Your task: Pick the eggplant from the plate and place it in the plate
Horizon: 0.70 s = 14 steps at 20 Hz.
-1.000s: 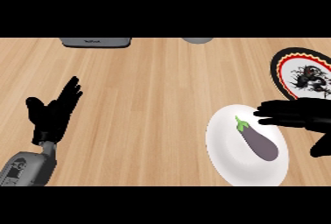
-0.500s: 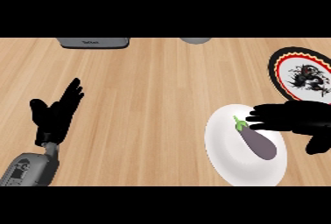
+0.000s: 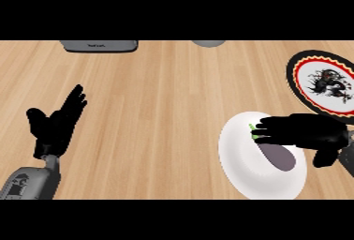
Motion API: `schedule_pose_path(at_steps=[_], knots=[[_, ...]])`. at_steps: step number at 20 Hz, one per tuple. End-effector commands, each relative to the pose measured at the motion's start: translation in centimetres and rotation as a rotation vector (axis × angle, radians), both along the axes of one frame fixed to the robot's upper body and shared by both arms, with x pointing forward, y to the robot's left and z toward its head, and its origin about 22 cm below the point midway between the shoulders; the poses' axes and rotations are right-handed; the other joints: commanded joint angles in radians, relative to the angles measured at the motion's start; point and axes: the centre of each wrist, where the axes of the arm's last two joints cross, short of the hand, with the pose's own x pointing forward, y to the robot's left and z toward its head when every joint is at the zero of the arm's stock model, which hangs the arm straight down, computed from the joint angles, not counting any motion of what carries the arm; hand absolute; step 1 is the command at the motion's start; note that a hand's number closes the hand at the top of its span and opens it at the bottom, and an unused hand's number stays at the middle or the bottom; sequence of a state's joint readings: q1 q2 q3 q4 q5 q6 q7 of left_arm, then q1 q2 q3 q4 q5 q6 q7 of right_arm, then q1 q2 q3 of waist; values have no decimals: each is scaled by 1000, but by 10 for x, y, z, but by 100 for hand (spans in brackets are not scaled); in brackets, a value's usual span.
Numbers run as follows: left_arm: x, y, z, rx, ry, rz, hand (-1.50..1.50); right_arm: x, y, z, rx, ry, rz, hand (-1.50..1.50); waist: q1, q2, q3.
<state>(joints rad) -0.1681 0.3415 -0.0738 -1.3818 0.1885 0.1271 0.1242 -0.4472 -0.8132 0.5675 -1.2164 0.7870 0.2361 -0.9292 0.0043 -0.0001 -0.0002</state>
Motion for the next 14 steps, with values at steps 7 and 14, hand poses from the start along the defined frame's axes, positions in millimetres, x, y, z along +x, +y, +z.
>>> schedule_pose_path(at_steps=[7, 14], knots=[[-6, 18, 0, 0, 11, 0, 0, -7, 6, -9, -127, 21, 86, -150, -2, -1, 0], [3, -6, 10, -6, -10, 8, 0, -16, 13, -17, -99, 52, 197, 150, -3, -1, 0]])
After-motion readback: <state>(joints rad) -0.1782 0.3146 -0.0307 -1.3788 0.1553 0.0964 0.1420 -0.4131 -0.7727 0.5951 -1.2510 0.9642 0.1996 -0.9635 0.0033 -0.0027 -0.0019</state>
